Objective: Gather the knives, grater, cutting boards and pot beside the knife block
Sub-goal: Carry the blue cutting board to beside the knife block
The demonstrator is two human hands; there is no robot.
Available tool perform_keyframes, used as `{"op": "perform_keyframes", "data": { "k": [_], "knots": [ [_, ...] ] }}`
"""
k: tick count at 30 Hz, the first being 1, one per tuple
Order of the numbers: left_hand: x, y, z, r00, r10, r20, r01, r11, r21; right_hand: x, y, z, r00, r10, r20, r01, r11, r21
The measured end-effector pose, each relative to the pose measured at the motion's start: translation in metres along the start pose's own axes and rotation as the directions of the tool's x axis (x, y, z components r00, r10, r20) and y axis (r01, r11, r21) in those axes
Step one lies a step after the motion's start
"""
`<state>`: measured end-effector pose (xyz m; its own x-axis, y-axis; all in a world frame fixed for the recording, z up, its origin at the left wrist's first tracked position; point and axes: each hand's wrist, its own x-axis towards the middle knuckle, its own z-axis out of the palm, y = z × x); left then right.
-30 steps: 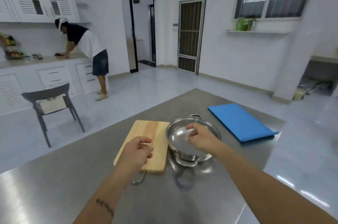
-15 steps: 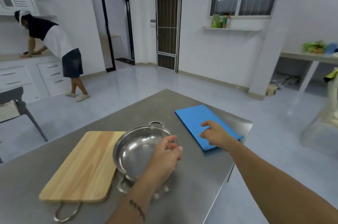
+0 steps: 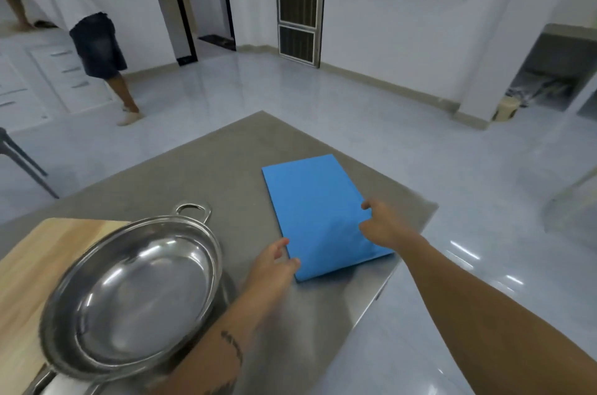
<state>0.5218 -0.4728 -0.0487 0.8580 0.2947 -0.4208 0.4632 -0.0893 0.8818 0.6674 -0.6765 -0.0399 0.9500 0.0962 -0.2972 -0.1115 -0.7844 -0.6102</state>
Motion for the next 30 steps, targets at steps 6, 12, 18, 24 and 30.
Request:
{"op": "perform_keyframes", "data": {
  "k": [6,12,18,24,30],
  "knots": [
    [0.037,-0.018,0.026,0.995,-0.04,-0.087,0.042,0.999,0.029,0.028,0.021,0.007,0.996,0.077,0.054,-0.071,0.99,-0.118],
    [0.057,-0.028,0.037,0.991,-0.073,-0.109,0.079,0.995,0.056,0.031,0.026,0.023,0.987,0.157,-0.04,-0.156,0.988,0.014],
    [0.065,-0.021,0.026,0.98,-0.093,-0.175,0.095,0.996,0.004,0.023,0.025,0.029,0.975,0.22,-0.011,-0.218,0.969,0.113],
    [0.05,-0.027,0.032,0.963,-0.009,-0.27,0.027,0.998,0.064,0.007,0.019,0.039,0.982,0.188,0.005,-0.188,0.979,0.073],
    [0.026,-0.029,0.024,0.944,0.136,-0.302,-0.07,0.973,0.22,-0.014,0.018,0.042,0.993,0.121,0.016,-0.122,0.981,0.154]
  ]
}}
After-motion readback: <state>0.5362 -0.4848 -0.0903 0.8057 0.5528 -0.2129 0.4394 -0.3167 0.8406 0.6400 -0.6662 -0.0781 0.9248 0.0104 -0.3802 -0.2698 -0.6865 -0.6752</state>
